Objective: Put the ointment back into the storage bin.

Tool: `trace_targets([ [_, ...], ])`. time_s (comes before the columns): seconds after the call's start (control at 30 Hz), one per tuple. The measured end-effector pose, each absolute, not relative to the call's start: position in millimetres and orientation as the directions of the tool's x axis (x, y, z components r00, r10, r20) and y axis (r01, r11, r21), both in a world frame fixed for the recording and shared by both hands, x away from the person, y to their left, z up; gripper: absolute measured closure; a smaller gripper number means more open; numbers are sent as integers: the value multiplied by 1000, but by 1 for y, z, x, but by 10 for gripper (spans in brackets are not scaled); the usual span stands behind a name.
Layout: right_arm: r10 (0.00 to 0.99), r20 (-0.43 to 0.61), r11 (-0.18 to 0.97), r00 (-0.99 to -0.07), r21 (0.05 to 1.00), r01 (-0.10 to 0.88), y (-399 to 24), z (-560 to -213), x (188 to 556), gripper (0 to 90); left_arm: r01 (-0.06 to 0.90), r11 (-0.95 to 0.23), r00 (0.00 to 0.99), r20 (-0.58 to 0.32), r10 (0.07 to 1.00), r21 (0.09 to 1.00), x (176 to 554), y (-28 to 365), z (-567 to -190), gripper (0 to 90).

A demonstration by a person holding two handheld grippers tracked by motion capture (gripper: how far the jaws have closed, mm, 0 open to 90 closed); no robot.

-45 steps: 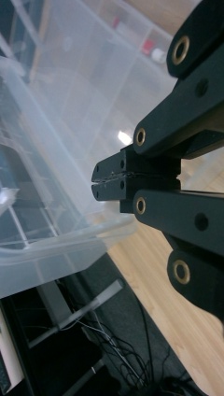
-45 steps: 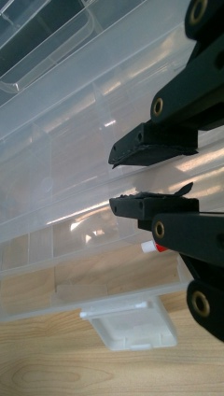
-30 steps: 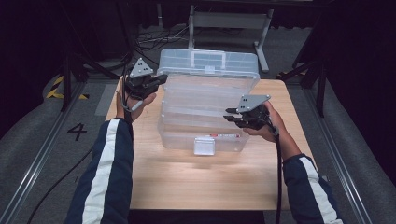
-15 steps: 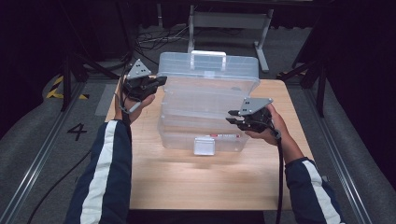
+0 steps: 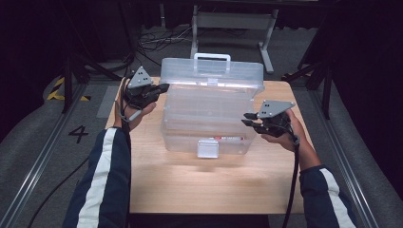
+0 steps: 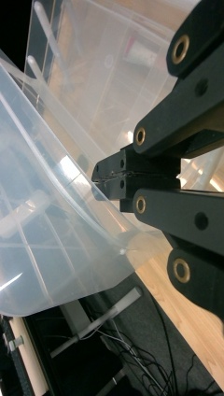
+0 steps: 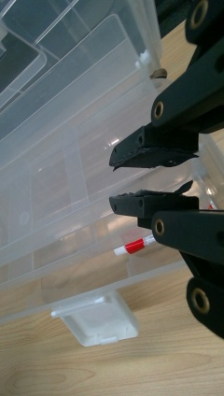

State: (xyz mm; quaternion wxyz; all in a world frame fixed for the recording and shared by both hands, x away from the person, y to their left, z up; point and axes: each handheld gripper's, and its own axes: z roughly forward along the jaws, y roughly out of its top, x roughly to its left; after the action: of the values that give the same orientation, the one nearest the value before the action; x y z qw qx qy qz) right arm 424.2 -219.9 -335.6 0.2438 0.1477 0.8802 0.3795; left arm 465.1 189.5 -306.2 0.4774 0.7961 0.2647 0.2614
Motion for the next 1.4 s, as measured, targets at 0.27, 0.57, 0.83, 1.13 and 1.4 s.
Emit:
trace_targets([
  [0.27,468,-313,651,-826,754,82,-234,-333,418,747,166,-419,737,170,654,893,456,193,-311,900],
  [0.57,504,-290,628,-813,770,115,-246,-333,414,723,156,-444,744,191,640,882,447,193,-318,900],
  [0.83,525,-275,625,-805,767,146,-252,-341,412,697,150,-466,748,209,630,872,436,192,-325,900],
  [1.13,540,-263,623,-799,764,169,-255,-349,412,682,145,-484,751,222,622,863,426,193,-334,900],
  [1.4,556,-258,620,-790,762,187,-258,-353,413,680,146,-494,759,223,611,857,420,195,-342,900],
])
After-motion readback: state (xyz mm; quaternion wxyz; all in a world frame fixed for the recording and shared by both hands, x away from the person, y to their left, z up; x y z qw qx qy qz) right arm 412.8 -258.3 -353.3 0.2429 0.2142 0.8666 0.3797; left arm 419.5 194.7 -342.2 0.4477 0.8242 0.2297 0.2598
